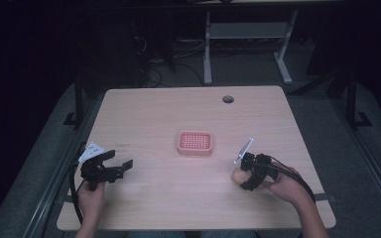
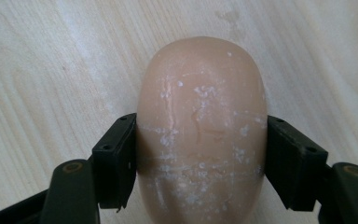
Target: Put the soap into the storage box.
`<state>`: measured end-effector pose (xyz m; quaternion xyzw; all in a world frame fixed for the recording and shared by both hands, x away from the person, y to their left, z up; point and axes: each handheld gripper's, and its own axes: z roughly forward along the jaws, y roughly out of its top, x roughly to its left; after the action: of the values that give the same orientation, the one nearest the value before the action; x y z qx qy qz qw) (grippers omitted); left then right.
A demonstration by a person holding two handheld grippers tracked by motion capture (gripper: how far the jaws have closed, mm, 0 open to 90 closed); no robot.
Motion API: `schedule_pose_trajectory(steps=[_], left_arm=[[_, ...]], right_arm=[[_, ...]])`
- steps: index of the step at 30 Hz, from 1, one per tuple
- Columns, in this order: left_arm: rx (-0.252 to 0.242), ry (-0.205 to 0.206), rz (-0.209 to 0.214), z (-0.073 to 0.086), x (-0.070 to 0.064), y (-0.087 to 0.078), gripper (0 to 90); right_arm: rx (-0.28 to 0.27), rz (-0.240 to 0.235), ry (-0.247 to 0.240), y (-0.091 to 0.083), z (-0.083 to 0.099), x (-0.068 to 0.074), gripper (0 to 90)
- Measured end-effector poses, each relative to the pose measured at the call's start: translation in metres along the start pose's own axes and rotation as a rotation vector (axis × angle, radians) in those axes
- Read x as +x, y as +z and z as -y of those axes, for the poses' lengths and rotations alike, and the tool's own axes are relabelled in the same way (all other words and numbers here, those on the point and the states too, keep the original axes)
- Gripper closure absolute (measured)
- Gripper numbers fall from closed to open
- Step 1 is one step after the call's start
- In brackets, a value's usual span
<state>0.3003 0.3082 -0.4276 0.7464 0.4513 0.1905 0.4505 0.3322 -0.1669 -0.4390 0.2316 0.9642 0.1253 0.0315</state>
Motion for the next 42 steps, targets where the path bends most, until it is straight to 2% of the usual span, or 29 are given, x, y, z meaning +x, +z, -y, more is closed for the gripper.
schedule_pose_trajectory(steps=[6,14,17,28,36,39,42], left_arm=[[-0.002,-0.002,0.000,0.000,0.000,0.001,14.2],[-0.004,0.002,0.001,0.000,0.001,-0.001,14.2],[-0.007,-0.009,0.001,0.000,0.000,0.000,14.2],[-0.009,-0.009,-0.001,0.001,0.001,0.000,14.2],[-0.014,-0.018,-0.003,0.001,0.002,0.000,14.2],[-0.015,-0.022,-0.002,0.001,0.001,0.000,14.2],[-0.013,-0.018,-0.004,0.001,0.001,0.000,14.2]], right_arm=[[0.006,0.009,-0.018,-0.003,-0.005,0.000,31.9],[-0.020,-0.001,-0.029,-0.009,-0.013,-0.005,31.9],[-0.030,-0.005,-0.030,-0.011,-0.018,-0.006,31.9],[-0.080,-0.012,-0.058,-0.021,-0.043,-0.013,31.9],[-0.084,-0.010,-0.079,-0.021,-0.056,-0.016,31.9],[-0.110,-0.033,-0.075,-0.021,-0.059,-0.018,31.9],[-0.106,-0.031,-0.078,-0.021,-0.062,-0.020,31.9]])
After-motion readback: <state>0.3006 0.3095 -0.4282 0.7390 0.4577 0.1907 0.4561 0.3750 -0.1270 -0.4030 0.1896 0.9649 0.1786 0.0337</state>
